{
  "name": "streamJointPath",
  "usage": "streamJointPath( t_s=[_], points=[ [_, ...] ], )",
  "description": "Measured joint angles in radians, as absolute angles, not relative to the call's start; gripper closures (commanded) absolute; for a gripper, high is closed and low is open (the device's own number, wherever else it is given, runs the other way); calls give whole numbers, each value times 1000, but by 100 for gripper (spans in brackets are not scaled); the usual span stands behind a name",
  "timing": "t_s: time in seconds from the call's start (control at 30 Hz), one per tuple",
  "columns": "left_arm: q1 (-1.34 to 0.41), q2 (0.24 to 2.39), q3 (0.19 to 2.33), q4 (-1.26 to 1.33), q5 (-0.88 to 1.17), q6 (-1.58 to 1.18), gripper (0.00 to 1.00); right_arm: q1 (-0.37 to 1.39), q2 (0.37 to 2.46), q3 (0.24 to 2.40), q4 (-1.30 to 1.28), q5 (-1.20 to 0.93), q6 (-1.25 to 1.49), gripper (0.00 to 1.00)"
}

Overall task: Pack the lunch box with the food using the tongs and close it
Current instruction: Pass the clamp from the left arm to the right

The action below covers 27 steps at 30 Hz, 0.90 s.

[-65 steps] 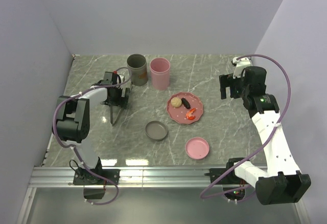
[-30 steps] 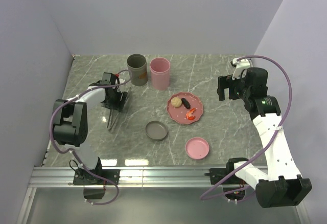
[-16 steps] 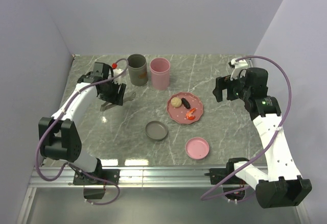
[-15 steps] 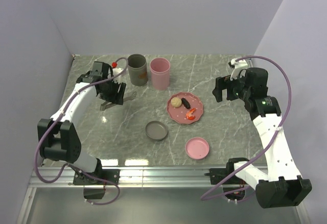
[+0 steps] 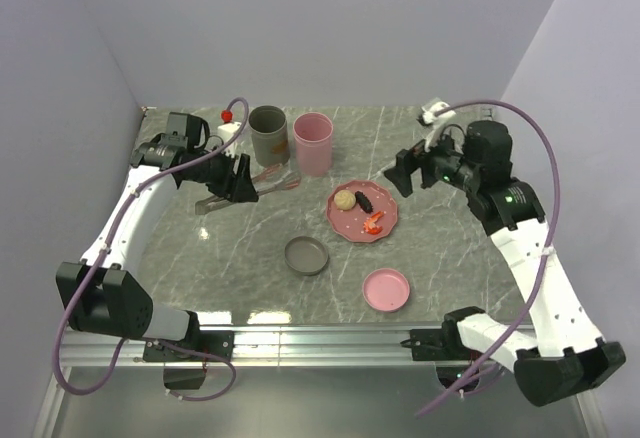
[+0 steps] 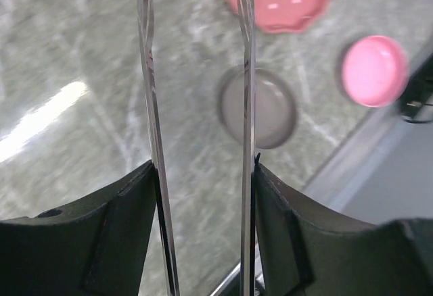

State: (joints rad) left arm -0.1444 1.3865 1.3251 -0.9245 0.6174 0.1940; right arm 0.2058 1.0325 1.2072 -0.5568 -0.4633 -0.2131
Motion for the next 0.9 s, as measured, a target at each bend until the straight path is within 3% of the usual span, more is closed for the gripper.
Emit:
streamJointPath(
  t_s=[0.23,0.53,0.9],
  points=[
    [-145,1385,1327,-960,794,197,41,503,1150,1359,-560,-432,-344,0],
    [-165,1386,1327,-1017,906,228,41,869,1269,1375,-599,-293,-564,0],
    [-199,1386,1327,-1062,942,268,40,1055,1367,1374,-548,-115,-724,0]
  ],
)
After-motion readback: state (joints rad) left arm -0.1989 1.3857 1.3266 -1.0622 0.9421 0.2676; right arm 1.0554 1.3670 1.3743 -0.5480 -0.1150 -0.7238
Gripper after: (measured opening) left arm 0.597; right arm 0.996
